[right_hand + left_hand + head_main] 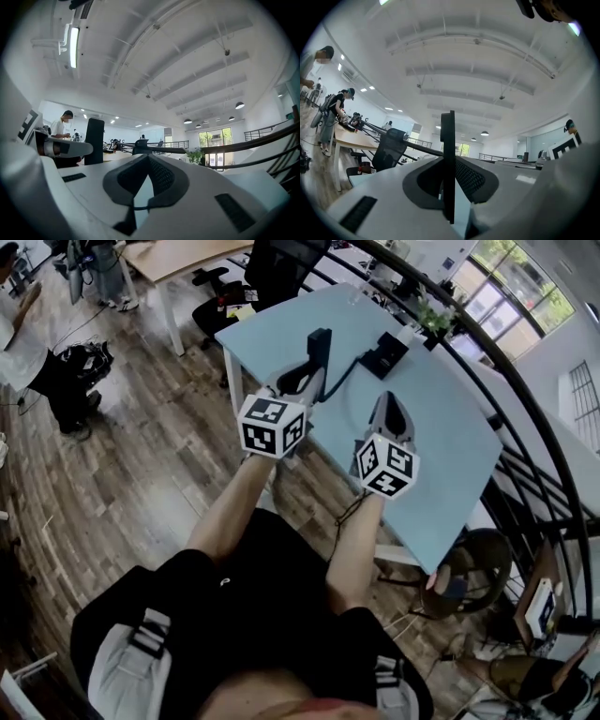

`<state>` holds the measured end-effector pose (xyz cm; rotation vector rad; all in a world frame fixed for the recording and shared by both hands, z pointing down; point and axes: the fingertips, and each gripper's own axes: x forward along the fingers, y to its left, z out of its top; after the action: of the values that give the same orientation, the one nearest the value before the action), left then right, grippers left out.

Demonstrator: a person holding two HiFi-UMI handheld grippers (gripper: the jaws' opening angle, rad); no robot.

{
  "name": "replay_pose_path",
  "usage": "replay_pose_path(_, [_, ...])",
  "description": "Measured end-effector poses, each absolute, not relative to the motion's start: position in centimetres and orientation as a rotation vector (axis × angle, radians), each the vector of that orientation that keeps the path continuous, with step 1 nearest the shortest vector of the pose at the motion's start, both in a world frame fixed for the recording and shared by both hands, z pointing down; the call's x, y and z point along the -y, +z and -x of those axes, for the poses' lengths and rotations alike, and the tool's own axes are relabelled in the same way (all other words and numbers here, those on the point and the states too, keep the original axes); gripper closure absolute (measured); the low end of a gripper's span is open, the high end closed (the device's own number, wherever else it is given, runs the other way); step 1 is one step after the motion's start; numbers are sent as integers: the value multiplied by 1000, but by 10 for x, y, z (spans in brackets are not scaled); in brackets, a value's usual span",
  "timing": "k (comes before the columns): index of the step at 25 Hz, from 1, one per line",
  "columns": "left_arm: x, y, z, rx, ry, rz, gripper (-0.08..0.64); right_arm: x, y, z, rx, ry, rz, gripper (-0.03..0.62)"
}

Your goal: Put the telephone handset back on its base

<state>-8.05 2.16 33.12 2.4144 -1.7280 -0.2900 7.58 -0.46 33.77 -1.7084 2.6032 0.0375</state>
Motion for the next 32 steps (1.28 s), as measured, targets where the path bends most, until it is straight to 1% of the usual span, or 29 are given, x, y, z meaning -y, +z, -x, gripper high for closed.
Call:
replay_pose_path(10, [132,360,114,1599,-170,-2407,491,148,366,-35,-2561,-74,1744,600])
replay_pose_path(15, [203,386,107,1458,-96,-2411,491,214,390,-38,-2518,-183,1840,600])
replay_pose_path(19, [256,409,104,1376,-64,-2395,491,257,401,-31,-2521,-193,1889,600])
replay_pose_path(22, [278,422,89,1292,-53,-2395,491,266,410,-43,-2512,-191,1977,600])
replay_pose_path(27, [304,439,58,1181,-23,-2413,491,286,436,-78,-2460,-285,2083,600])
replay_pose_path(32, [315,455,37,1095,9,-2410,491,302,458,-75,-2503,-364,2058,600])
